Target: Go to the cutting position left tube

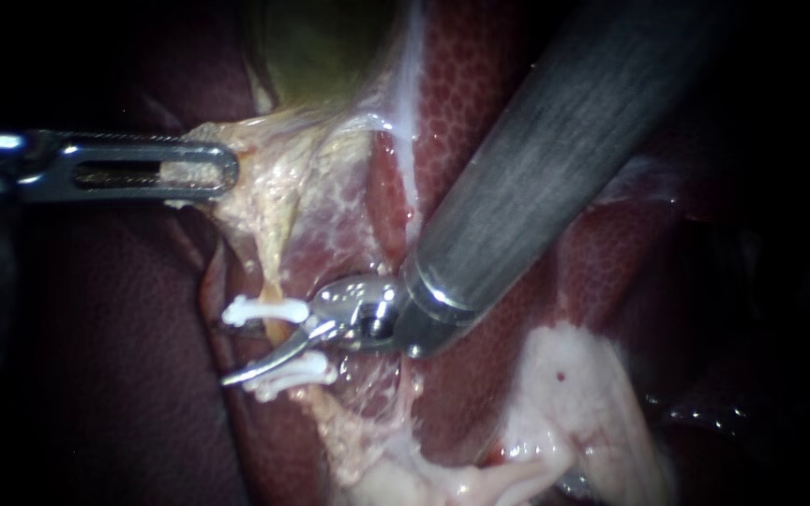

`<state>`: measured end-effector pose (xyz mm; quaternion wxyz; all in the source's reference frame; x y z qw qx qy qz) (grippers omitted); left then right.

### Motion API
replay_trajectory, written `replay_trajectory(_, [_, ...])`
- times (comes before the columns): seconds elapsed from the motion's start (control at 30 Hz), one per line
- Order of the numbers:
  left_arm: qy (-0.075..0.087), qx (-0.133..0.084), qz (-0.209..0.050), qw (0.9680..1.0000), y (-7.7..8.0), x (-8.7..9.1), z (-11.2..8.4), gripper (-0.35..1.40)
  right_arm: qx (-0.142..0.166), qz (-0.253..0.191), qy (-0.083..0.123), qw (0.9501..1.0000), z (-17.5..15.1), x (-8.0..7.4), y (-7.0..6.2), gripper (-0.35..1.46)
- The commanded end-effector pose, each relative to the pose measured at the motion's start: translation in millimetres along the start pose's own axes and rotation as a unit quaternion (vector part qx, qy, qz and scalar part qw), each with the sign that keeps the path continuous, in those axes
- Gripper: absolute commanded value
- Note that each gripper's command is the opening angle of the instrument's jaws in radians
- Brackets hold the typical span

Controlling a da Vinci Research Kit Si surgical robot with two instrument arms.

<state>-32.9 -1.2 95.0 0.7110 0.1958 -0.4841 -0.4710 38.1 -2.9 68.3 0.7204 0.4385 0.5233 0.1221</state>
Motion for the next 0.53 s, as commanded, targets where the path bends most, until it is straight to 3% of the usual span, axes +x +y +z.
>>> replay_trajectory(0.03, [0.000,0.000,0.000,1.0000,0.0,0.0,0.0,-0.35,0.000,0.000,0.000,1.0000,0.0,0.0,0.0,0.90])
replay_trajectory(0.53, [0.000,0.000,0.000,1.0000,0.0,0.0,0.0,-0.35,0.000,0.002,-0.001,1.0000,0.1,-0.4,0.2,0.93])
